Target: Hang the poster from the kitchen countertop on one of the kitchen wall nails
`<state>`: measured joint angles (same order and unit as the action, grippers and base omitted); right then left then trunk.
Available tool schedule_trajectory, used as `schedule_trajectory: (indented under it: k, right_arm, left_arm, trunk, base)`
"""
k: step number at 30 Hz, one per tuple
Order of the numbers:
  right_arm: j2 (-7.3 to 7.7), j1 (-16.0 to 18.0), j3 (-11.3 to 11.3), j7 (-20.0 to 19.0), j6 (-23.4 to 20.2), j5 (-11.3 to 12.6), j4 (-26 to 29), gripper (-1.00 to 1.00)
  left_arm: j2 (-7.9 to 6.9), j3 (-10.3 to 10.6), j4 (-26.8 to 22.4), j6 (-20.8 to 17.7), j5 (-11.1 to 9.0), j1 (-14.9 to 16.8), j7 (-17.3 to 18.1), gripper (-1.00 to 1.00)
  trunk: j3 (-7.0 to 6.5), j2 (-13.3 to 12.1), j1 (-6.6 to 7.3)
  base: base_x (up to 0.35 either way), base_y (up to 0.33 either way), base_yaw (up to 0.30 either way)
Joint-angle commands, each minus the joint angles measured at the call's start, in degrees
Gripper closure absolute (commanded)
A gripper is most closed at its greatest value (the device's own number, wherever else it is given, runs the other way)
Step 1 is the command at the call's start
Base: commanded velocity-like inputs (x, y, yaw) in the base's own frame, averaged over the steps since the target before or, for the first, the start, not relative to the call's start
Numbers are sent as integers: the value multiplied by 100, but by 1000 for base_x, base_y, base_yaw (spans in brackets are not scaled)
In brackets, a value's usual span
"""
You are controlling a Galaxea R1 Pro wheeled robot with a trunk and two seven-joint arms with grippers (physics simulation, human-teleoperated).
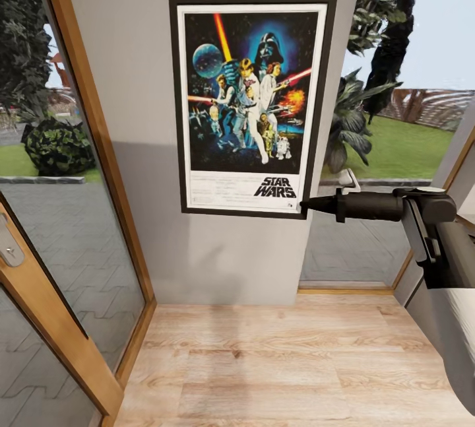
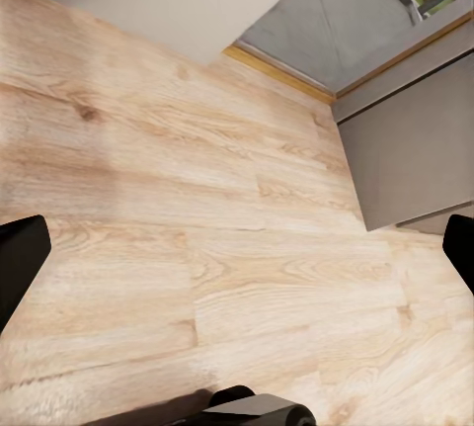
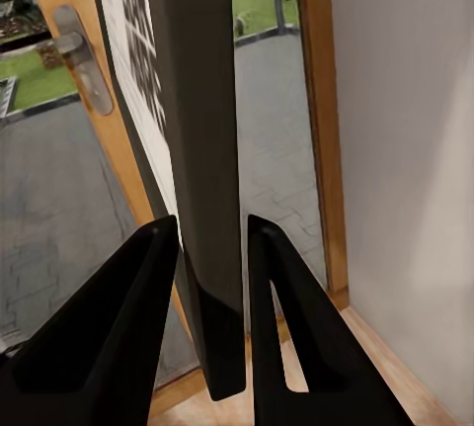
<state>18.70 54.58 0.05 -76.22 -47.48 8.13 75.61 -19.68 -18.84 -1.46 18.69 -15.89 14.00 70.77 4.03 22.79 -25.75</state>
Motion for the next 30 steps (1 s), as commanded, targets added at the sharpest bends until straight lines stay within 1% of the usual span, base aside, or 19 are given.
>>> schedule_trajectory:
  k: [1,7,27,30]
  right_arm:
    - [2,3,2,-13,-41,26,3,100]
    - [2,1,25,-16,-41,23,123,100]
    - [2,0,30,-16,-46,-10,147,100]
    - [2,0,33,-16,-50,-13,147,100]
  left_arm:
    - [-1,-23,6,28,16,6,14,-100]
    - [-1,-23,6,29,16,6,10,-100]
    - [-1,-23,6,27,16,6,9,-100]
    - [-1,-23,6,24,16,6,7,-100]
  trunk:
    - [13,13,-4]
    - [13,13,-4]
    - [13,13,-4]
    - [13,13,-4]
  base:
    - [0,0,0]
    - [0,0,0]
    - [0,0,0]
    - [102,19,0]
